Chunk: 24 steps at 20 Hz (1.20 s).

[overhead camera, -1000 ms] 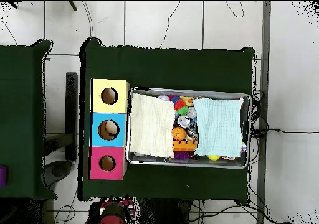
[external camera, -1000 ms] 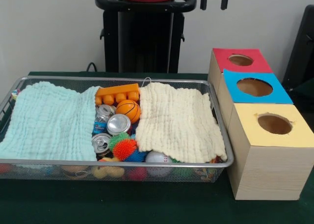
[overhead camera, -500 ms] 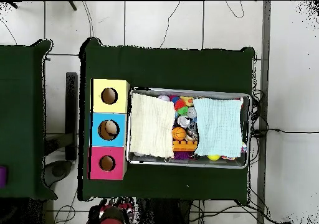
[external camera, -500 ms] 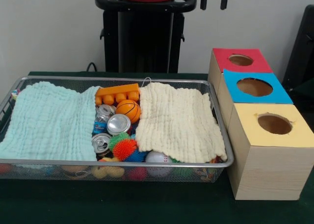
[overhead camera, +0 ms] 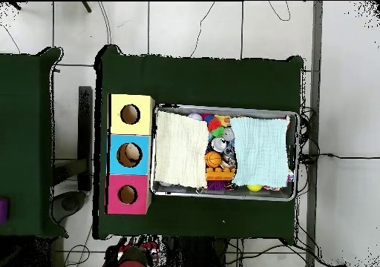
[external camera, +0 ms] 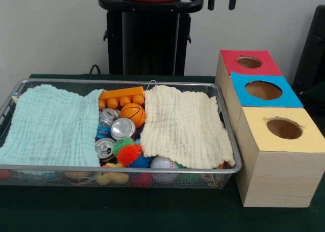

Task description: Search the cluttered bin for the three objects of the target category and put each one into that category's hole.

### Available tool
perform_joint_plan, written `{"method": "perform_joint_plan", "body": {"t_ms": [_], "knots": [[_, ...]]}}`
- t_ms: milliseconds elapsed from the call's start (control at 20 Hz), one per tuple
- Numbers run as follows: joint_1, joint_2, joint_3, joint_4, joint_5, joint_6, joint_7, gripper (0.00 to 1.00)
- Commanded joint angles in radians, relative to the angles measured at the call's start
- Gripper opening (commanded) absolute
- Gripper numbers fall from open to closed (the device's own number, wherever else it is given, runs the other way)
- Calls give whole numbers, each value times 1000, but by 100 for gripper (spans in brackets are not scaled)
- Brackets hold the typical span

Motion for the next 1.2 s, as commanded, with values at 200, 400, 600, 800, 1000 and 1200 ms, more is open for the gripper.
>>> {"method": "perform_joint_plan", "body": {"t_ms": [200, 400, 600, 800, 1000, 1200], "knots": [[-6, 50, 29, -16, 20, -54, 189, 100], [-11, 58, 32, -16, 20, -62, 188, 100], [-8, 59, 23, -21, 12, -57, 186, 100], [2, 51, 0, -30, -2, -41, 184, 100], [3, 36, -20, -62, -21, -3, 164, 100], [-6, 65, -28, -91, -44, -16, 144, 100]]}}
